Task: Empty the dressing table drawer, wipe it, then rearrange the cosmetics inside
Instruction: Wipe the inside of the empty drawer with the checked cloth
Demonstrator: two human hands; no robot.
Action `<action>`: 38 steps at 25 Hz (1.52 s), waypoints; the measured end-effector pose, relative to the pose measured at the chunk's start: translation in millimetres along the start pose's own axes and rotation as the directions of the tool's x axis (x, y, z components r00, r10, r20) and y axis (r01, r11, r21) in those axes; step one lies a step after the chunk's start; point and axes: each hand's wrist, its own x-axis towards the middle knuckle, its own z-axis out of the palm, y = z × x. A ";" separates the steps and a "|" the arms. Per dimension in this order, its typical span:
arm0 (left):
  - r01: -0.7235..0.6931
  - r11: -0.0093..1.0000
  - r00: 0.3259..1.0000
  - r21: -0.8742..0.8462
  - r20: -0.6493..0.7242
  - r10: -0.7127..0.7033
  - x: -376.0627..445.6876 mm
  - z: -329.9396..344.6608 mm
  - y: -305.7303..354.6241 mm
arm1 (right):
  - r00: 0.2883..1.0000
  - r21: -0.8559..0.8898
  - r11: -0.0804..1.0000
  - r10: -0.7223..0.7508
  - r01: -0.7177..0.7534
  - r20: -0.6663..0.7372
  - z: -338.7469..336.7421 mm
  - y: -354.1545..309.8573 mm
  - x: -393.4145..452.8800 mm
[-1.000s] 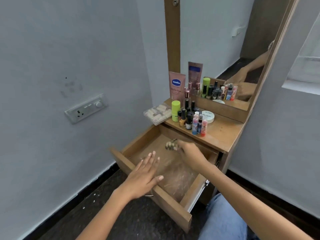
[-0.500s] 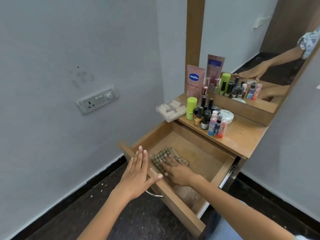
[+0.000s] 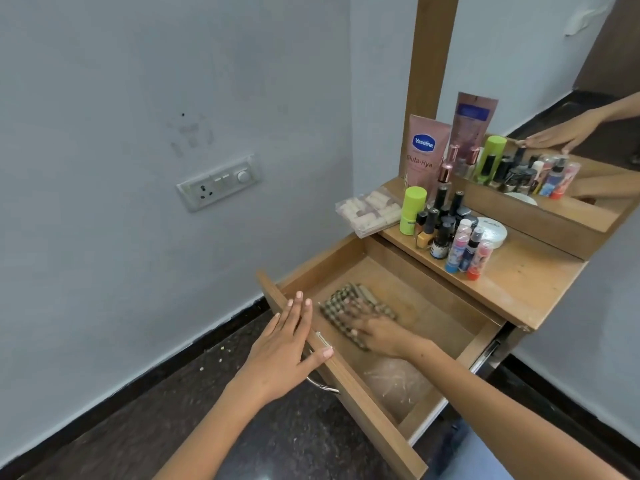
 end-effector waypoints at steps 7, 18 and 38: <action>0.020 1.000 1.000 0.022 -0.011 -0.020 1.3 -0.1 0.1 | 0.996 -0.176 0.980 -0.086 0.090 0.032 -0.2 -25.3 42.6; 0.012 1.000 0.999 0.010 -0.050 -0.012 -0.8 1.8 -3.5 | 0.947 -0.070 0.949 0.296 -0.306 -0.127 -12.0 15.1 50.3; -0.029 0.998 0.989 -0.051 -0.148 0.021 1.7 3.3 -22.4 | 0.964 -0.189 0.964 -0.146 0.189 0.220 -8.0 -33.1 47.6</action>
